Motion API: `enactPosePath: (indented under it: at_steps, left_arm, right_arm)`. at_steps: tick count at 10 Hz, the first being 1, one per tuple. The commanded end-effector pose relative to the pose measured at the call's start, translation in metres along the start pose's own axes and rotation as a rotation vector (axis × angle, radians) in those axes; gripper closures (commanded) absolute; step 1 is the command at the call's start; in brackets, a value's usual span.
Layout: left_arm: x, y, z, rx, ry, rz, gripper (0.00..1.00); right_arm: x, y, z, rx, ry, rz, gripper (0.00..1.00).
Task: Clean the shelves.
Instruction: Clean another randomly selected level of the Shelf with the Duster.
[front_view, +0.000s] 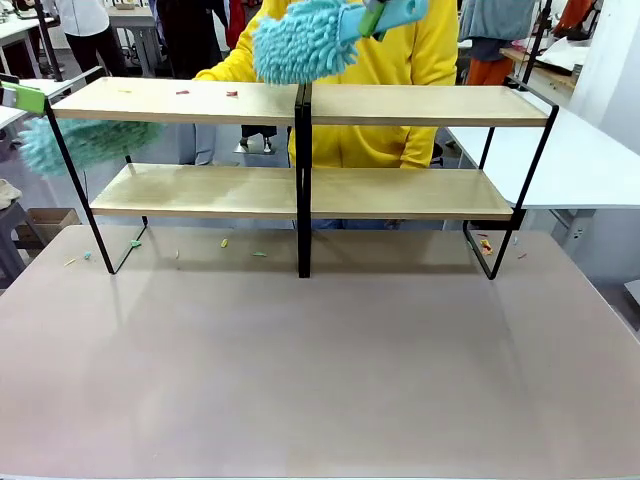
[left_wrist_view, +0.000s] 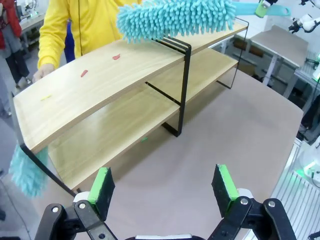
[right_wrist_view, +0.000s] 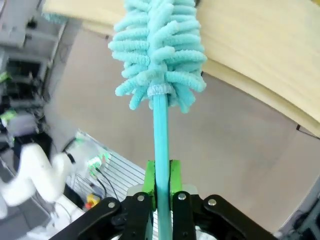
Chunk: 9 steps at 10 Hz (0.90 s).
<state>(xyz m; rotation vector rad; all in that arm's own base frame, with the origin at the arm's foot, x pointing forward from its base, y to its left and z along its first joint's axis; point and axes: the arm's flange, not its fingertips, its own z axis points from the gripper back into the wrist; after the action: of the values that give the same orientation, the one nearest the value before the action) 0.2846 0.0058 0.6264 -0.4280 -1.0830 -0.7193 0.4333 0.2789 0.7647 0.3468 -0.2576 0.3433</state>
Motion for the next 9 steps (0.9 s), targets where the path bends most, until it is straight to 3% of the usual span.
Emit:
enactPosePath:
  at_steps: [1, 5, 9]
  left_arm:
    - [0.0, 0.0, -0.001, 0.003, -0.003, -0.002, 0.0]
    - [0.0, 0.0, -0.001, 0.003, -0.003, -0.002, 0.0]
    - [0.0, 0.0, -0.001, 0.003, -0.003, -0.002, 0.0]
  right_arm:
    - [0.001, 0.023, -0.015, 0.015, -0.106, -0.107, 0.87]
    - [0.003, 0.065, -0.039, -0.107, -0.148, -0.311, 0.87]
    - [0.015, 0.099, -0.079, -0.122, -0.141, -0.251, 0.87]
